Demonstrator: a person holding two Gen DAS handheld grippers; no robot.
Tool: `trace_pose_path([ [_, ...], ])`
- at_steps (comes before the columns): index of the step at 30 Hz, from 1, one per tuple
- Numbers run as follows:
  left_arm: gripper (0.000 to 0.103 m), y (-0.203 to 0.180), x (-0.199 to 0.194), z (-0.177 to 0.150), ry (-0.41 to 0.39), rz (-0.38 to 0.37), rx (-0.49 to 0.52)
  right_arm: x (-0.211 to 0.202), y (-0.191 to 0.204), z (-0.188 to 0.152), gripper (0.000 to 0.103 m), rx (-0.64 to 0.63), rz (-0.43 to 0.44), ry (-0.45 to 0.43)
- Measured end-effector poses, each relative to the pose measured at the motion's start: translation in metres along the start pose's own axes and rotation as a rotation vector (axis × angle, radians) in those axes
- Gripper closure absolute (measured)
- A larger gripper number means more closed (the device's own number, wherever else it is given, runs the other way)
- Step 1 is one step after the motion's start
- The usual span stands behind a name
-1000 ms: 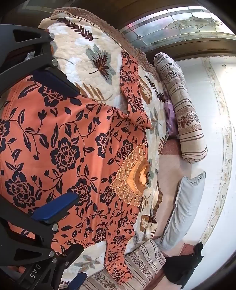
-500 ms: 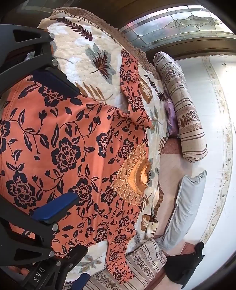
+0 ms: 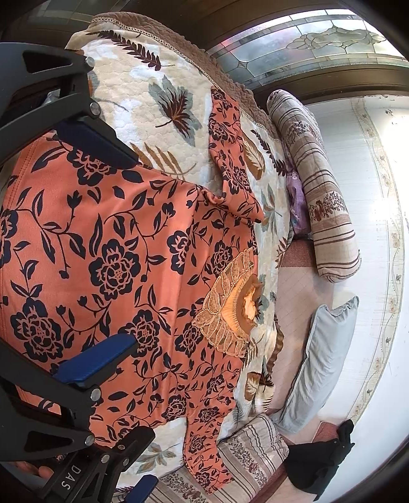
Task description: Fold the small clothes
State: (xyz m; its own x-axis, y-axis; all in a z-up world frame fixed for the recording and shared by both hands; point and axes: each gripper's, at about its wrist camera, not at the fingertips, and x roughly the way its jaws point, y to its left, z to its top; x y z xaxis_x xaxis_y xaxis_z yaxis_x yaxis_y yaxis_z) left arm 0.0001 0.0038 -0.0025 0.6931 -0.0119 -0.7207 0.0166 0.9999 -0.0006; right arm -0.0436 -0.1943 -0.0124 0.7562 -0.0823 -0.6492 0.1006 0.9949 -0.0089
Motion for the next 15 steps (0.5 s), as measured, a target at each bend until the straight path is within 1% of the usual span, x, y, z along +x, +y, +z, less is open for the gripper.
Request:
trace_pose_path([
  [15, 0.000, -0.0009, -0.0006, 0.0014, 0.002, 0.003, -0.001, -0.0001, 0.0013, 0.0015, 0.000, 0.001, -0.001, 0.000],
])
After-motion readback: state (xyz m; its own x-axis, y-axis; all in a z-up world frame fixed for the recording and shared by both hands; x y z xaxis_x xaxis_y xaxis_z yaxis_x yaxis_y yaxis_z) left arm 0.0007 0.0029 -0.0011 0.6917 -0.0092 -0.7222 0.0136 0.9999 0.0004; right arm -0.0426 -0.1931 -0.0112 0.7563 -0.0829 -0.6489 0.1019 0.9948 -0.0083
